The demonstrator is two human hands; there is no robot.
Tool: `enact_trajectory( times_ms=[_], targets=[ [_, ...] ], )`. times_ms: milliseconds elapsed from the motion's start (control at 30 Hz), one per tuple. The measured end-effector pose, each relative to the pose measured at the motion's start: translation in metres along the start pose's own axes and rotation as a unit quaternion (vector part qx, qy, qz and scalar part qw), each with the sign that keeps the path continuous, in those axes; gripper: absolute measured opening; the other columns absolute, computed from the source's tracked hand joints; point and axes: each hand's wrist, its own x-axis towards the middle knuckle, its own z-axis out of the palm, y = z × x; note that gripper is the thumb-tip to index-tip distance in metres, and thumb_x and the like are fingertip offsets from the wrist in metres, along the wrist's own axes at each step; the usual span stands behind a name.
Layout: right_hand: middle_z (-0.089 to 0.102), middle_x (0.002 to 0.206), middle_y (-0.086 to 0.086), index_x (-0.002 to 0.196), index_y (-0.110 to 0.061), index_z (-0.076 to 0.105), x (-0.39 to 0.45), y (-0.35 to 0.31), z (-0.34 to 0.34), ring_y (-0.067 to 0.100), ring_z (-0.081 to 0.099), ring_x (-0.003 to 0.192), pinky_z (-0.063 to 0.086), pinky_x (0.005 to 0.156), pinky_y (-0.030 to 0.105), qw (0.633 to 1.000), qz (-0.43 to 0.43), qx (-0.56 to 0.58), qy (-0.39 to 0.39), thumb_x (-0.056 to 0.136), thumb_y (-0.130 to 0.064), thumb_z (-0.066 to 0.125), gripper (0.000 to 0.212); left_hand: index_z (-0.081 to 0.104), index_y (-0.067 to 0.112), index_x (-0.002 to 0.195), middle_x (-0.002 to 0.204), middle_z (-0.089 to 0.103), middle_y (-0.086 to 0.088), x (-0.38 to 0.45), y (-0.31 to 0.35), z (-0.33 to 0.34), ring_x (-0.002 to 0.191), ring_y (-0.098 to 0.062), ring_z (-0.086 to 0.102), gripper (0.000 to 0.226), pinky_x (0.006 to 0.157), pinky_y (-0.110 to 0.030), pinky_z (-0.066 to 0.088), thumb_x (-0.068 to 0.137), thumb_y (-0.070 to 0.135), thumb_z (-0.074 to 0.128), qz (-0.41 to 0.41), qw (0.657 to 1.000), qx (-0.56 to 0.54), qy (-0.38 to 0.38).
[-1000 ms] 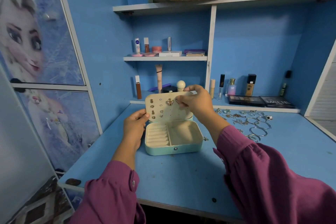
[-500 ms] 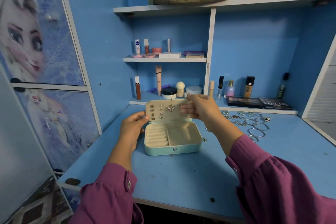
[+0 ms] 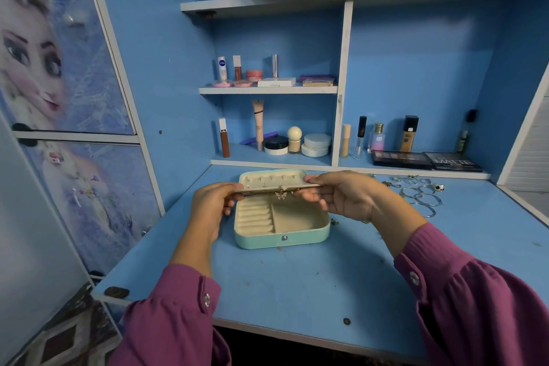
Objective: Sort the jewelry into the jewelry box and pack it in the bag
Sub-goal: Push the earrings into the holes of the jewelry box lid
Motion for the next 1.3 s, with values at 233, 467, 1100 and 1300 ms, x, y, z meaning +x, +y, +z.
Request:
enact_trajectory(
  times_ms=[233,467,1100,1300],
  targets=[
    [0.072,0.083,0.017,0.100,-0.006,0.060,0.013,0.006,-0.005,0.012,0.066,0.058,0.045,0.043,0.017,1.000,0.000,0.005,-0.017,0.091,0.000,0.054,0.012,0.072,0.004,0.078,0.078,0.067,-0.016,0.006,-0.002,-0.002,0.062,-0.020,0.049,0.004,0.046,-0.021,0.036,0.078,0.004,0.068,0.019,0.999,0.004,0.028],
    [0.073,0.088,0.017,0.094,-0.016,0.045,0.032,0.004,-0.017,0.005,0.043,0.042,0.023,0.032,0.011,0.997,0.041,-0.011,-0.056,0.089,0.000,0.053,0.019,0.072,0.012,0.080,0.089,0.072,-0.010,0.007,-0.001,0.003,0.068,-0.017,0.055,0.012,0.052,-0.023,0.038,0.084,0.004,0.064,0.033,0.998,0.042,0.046],
    [0.043,0.043,-0.008,0.072,-0.014,0.047,0.048,0.002,-0.029,0.002,0.030,0.028,0.010,0.034,0.009,0.994,0.034,0.017,-0.102,0.096,-0.002,0.043,0.027,0.072,0.017,0.077,0.071,0.057,0.001,-0.060,-0.024,0.095,0.081,-0.021,0.047,0.023,0.076,-0.035,0.043,0.083,0.019,0.051,0.619,0.602,0.485,-0.142],
    [0.051,0.067,0.005,0.052,-0.013,0.068,0.056,0.004,-0.033,0.002,0.029,0.027,0.012,0.031,0.008,0.993,0.025,0.016,-0.110,0.091,-0.002,0.048,0.045,0.063,0.015,0.060,0.077,0.053,-0.002,-0.065,-0.029,0.107,0.084,-0.023,0.041,0.014,0.074,-0.034,0.045,0.068,0.009,0.072,0.618,0.548,0.555,-0.103]
  ],
)
